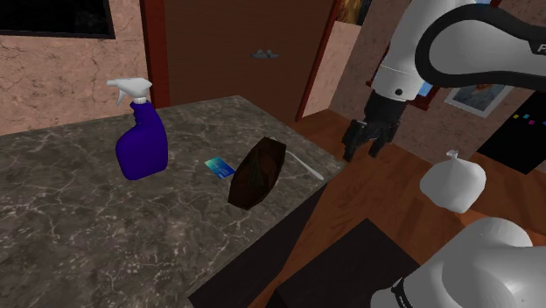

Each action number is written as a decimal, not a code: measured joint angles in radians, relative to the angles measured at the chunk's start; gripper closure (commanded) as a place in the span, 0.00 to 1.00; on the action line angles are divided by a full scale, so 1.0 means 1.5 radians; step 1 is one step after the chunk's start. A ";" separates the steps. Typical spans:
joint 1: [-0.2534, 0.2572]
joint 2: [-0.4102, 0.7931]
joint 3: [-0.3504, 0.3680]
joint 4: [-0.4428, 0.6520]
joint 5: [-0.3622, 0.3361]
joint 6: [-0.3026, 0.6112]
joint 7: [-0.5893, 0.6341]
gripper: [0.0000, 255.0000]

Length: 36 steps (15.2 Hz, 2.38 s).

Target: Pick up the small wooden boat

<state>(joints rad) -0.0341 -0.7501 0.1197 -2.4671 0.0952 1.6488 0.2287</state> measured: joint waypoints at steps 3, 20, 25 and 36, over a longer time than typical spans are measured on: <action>-0.019 0.034 0.064 0.000 0.028 0.061 0.129 0.00; -0.184 0.355 0.345 0.153 -0.082 0.293 0.774 0.00; -0.188 0.360 0.346 0.140 -0.097 0.335 0.791 1.00; -0.186 0.374 0.352 0.130 -0.095 0.331 0.792 1.00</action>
<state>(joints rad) -0.3125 -0.1888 0.6470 -2.2715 -0.0480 2.1459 1.4162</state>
